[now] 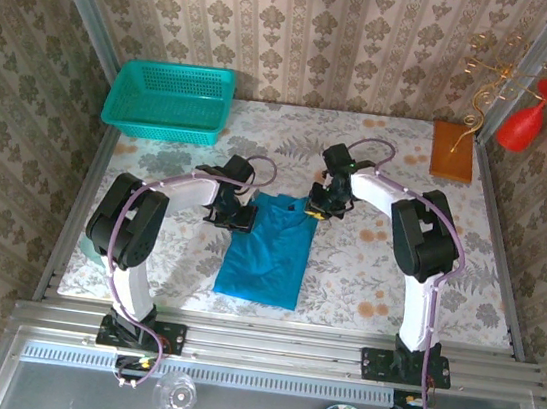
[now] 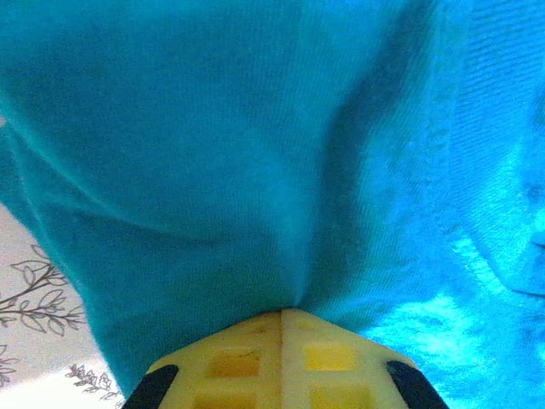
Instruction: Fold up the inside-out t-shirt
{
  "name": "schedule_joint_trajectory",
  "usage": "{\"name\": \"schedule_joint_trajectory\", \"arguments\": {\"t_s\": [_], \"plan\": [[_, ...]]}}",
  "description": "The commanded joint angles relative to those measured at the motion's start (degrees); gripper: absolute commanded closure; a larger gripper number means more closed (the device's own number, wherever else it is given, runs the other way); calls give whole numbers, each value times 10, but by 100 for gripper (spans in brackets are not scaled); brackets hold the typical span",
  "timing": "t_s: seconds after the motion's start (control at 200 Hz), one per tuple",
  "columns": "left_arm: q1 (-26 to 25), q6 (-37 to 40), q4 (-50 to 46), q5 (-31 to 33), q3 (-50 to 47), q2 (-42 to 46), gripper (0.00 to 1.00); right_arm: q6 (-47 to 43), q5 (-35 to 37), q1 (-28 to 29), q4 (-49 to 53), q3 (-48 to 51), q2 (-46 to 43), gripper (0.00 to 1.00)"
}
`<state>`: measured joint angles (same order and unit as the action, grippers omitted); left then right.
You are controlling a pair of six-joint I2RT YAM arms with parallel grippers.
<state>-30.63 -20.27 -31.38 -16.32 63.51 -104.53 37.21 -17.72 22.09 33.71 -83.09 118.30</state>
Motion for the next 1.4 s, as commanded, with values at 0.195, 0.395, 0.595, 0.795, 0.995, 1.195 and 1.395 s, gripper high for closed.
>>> {"name": "schedule_joint_trajectory", "arguments": {"t_s": [0.195, 0.395, 0.595, 0.795, 0.995, 1.195, 1.395], "plan": [[2, 9, -7, 23, -29, -43, 95, -9, 48, 0, 67, -21, -53, 60], [2, 8, -5, 20, -30, -44, 95, -9, 65, 2, 83, -29, -30, 50], [2, 8, -1, 19, -33, -42, 95, -13, 53, 4, 85, -53, 20, 46], [3, 7, 3, 17, -36, -41, 95, -13, 33, 8, 63, -58, 40, 47], [3, 7, 3, 16, -37, -43, 95, -8, 18, 9, 45, -59, 47, 57], [4, 7, 4, 16, -39, -43, 95, -5, 15, 9, 43, -60, 53, 67], [4, 5, 9, 13, -41, -40, 95, -3, 22, 9, 37, -54, 50, 79]]}}
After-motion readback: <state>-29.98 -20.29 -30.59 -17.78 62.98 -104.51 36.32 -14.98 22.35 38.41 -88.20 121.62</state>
